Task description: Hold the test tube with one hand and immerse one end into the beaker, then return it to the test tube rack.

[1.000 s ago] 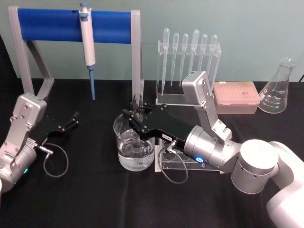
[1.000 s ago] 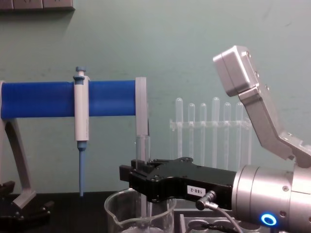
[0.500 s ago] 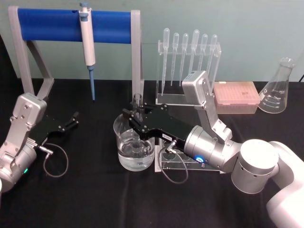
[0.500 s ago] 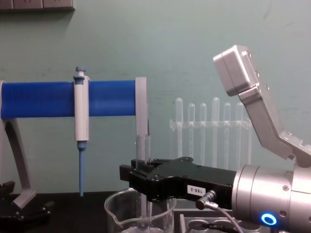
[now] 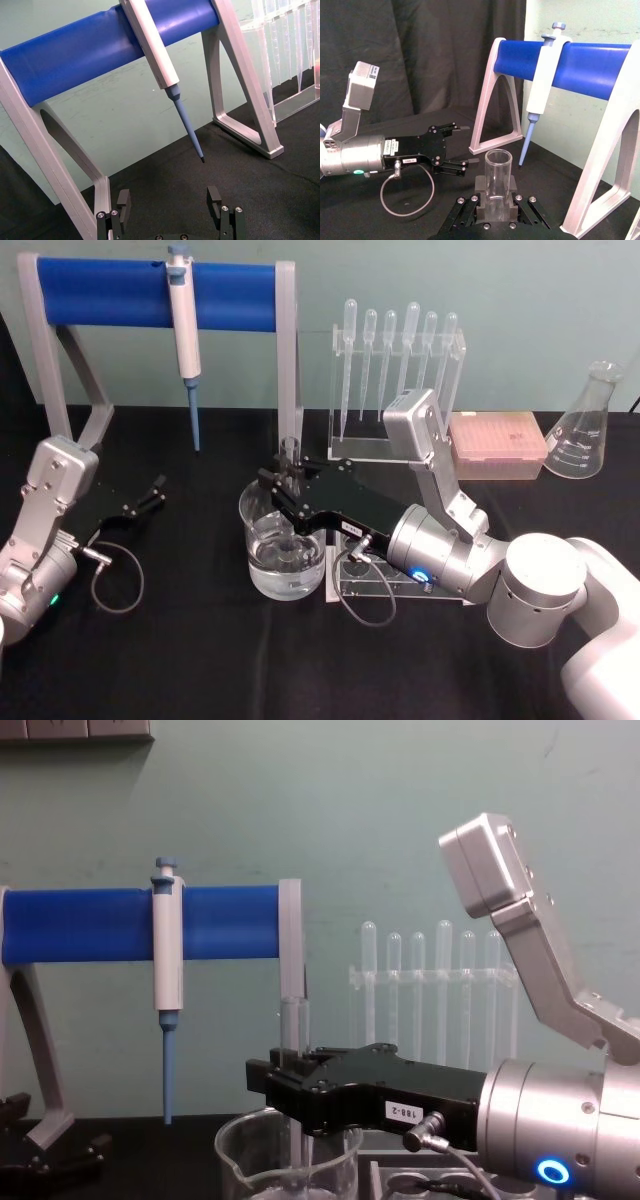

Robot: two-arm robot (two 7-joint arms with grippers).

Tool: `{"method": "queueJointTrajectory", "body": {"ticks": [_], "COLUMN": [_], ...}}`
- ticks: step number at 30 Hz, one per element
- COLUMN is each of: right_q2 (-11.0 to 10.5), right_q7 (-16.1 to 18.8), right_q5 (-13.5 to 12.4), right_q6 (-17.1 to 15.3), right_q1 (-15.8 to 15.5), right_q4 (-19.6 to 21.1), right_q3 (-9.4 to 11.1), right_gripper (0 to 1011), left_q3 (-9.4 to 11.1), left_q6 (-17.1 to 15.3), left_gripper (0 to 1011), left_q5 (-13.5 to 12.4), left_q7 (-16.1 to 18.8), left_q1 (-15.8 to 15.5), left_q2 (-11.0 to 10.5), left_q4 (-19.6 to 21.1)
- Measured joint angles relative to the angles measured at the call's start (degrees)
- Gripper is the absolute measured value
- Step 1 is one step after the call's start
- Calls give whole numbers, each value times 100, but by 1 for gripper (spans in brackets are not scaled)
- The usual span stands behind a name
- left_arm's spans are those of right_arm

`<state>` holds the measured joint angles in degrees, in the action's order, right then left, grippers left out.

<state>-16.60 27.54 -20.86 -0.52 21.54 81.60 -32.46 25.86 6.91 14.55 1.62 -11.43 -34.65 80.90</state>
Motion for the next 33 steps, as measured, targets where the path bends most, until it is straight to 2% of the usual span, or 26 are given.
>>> {"method": "queueJointTrajectory", "body": {"ticks": [33], "right_q2": [0], "right_q7": [0], "right_q5": [0], "right_q6": [0], "right_q1": [0], "right_q4": [0], "right_q3": [0], "right_gripper": [241], "left_q3": [0], "left_q6": [0], "left_gripper": [1000], "left_q5": [0], "left_q7": [0], "left_q1": [0], "left_q2": [0], "left_q4": [0]}}
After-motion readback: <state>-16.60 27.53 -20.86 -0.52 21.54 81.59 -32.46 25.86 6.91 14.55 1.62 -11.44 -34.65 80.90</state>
